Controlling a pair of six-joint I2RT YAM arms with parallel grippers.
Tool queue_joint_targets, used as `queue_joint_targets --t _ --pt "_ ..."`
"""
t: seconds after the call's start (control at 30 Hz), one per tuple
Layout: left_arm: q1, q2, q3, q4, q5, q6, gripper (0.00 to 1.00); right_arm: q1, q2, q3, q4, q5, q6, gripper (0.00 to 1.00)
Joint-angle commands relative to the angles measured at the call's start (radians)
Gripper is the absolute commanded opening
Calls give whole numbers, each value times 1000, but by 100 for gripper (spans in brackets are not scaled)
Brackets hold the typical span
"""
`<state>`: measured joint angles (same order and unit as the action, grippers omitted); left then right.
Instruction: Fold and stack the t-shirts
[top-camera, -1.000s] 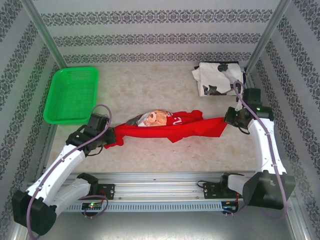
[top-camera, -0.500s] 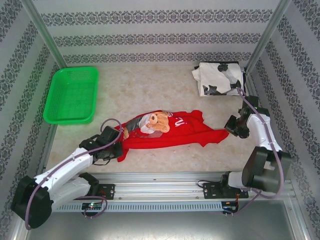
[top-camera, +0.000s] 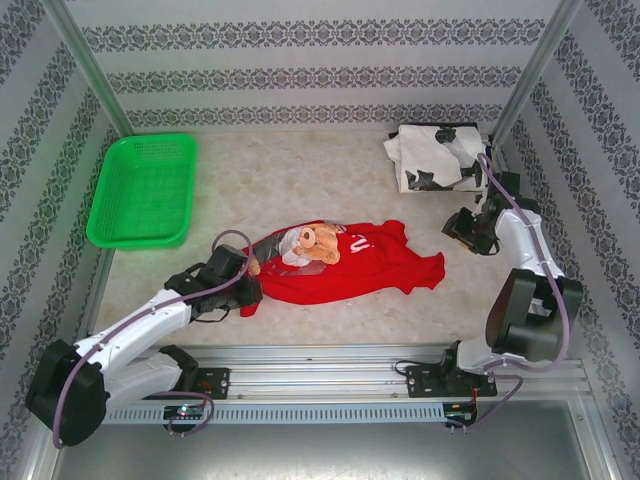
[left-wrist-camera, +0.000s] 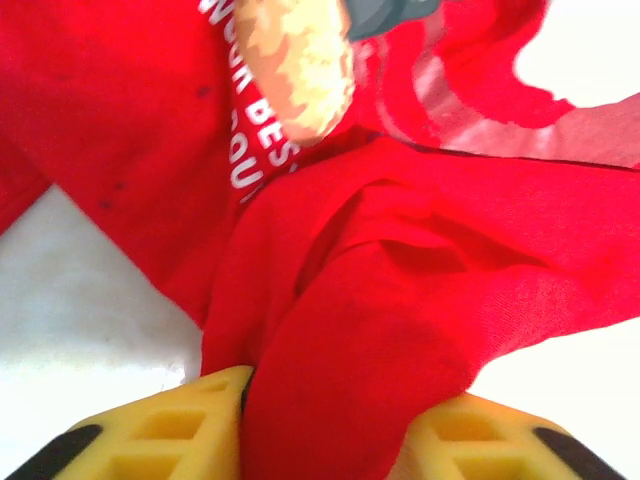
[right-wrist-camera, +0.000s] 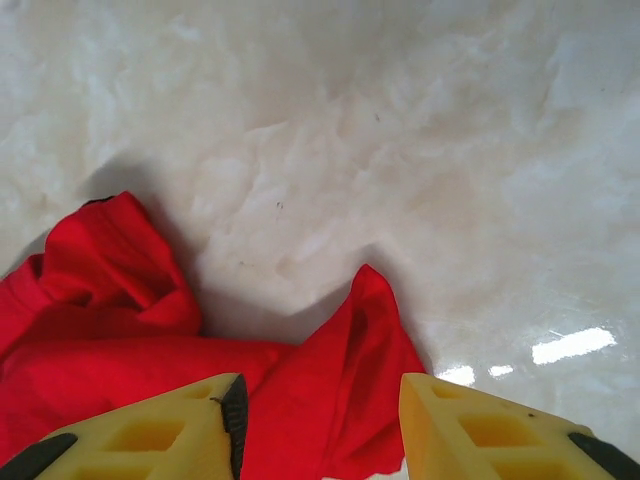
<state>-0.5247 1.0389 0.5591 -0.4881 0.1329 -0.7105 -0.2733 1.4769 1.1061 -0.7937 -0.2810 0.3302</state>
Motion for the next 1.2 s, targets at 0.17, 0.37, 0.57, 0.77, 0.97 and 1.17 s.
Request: queue_joint_targets --t 0.17,0.37,0.57,0.77,0.97,1.17 --pt "-15 -33 50 23 -14 53 58 -47 -32 -88 7 -60 8 50" --pt "-6 -62 86 -23 -49 82 72 -35 166 11 15 -128 46 48" --pt "34 -105 133 -79 -83 98 85 -8 290 73 -12 -86 65 45" --pt "125 -120 172 -167 -66 114 90 30 391 138 -31 -54 79 43" --pt "168 -160 174 -251 -53 86 97 63 439 126 -44 13 73 42" --pt "187 -209 161 -310 -59 58 97 64 429 111 -63 68 54 41"
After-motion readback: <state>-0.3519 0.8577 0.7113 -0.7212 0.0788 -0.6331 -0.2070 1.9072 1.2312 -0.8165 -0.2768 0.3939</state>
